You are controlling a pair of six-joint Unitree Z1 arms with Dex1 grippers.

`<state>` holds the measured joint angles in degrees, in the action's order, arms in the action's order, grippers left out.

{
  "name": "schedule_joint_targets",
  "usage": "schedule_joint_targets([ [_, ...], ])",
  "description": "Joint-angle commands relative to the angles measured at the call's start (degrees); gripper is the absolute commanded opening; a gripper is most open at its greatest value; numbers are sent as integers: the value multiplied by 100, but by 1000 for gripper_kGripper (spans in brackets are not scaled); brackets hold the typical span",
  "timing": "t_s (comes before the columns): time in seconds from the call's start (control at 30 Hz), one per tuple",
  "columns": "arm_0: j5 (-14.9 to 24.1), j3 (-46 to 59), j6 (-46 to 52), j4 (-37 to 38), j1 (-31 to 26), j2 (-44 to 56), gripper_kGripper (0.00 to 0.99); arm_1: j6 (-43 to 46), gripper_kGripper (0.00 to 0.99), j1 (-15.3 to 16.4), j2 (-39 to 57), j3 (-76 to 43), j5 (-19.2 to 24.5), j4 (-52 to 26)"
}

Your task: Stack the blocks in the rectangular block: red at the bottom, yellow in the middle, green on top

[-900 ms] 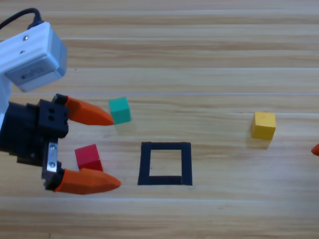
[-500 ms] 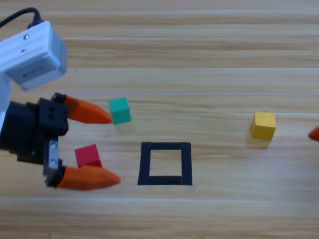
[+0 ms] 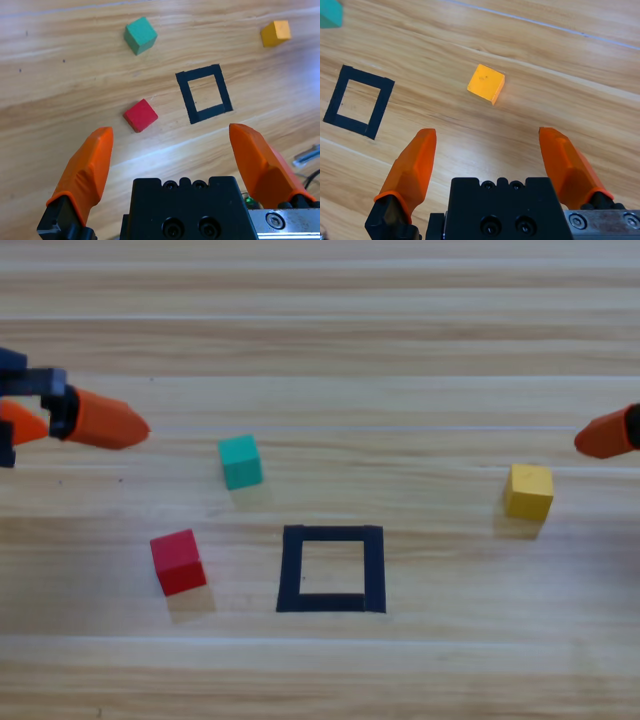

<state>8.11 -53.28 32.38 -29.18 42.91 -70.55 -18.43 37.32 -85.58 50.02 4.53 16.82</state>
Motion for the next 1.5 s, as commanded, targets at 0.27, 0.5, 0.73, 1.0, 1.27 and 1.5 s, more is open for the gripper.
schedule_joint_targets([
  [0.27,490,-2363,1605,-2593,-143,-2586,989,-1418,973,152,-1242,640,215,313],
  [0.5,498,-3795,2246,-3621,-143,-4239,963,-2077,989,179,-1637,930,567,665],
  [0.73,226,-3760,2897,-3560,-151,-4283,962,-2340,990,179,-2411,1625,672,1271],
  [1.0,-99,-3040,3169,-2962,-151,-4151,962,-2376,990,240,-2964,2073,628,1333],
  [1.27,-257,-1950,3152,-1907,-151,-3764,960,-2332,989,240,-3492,2381,619,1368],
  [1.5,-266,-1739,3222,-1529,-151,-3922,962,-2358,988,240,-3843,2583,619,1421],
])
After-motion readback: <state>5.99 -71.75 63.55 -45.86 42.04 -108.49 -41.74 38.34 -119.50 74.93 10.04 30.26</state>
